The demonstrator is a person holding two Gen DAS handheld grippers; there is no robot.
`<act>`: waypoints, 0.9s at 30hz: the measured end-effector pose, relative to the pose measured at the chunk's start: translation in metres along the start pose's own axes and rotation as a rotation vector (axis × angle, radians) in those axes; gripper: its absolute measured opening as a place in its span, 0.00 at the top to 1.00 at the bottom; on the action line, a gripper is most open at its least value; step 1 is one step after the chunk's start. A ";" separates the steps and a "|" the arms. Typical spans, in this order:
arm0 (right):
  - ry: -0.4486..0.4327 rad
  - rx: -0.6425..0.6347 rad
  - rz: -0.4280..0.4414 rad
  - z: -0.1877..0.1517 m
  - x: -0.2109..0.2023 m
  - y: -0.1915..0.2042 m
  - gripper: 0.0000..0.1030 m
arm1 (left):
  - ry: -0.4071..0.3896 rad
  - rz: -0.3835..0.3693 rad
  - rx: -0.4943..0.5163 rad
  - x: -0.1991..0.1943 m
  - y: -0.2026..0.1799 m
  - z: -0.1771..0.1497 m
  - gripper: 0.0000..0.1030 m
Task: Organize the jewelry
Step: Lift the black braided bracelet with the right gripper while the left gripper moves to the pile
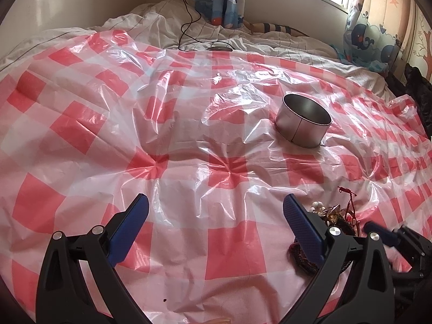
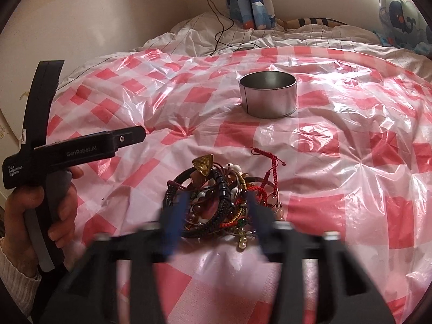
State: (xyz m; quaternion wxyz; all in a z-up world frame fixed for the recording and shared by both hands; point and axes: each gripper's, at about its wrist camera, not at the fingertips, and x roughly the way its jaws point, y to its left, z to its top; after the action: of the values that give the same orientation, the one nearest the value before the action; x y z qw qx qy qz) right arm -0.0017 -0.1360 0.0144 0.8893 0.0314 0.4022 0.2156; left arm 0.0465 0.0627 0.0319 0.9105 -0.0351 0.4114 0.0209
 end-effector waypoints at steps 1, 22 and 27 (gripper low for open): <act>-0.023 -0.002 0.004 0.001 -0.003 0.001 0.31 | 0.000 -0.001 0.001 0.000 0.000 0.000 0.07; -0.014 0.029 0.008 0.004 -0.004 -0.017 0.90 | -0.001 -0.015 -0.039 0.000 0.011 0.001 0.07; -0.068 0.073 -0.010 0.009 -0.020 -0.030 0.90 | 0.008 -0.043 -0.021 0.000 0.011 0.001 0.07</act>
State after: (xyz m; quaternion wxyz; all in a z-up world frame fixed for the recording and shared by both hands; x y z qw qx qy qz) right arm 0.0041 -0.1706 0.0277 0.9018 0.0689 0.3795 0.1950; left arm 0.0465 0.0737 0.0315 0.9088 -0.0533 0.4139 0.0056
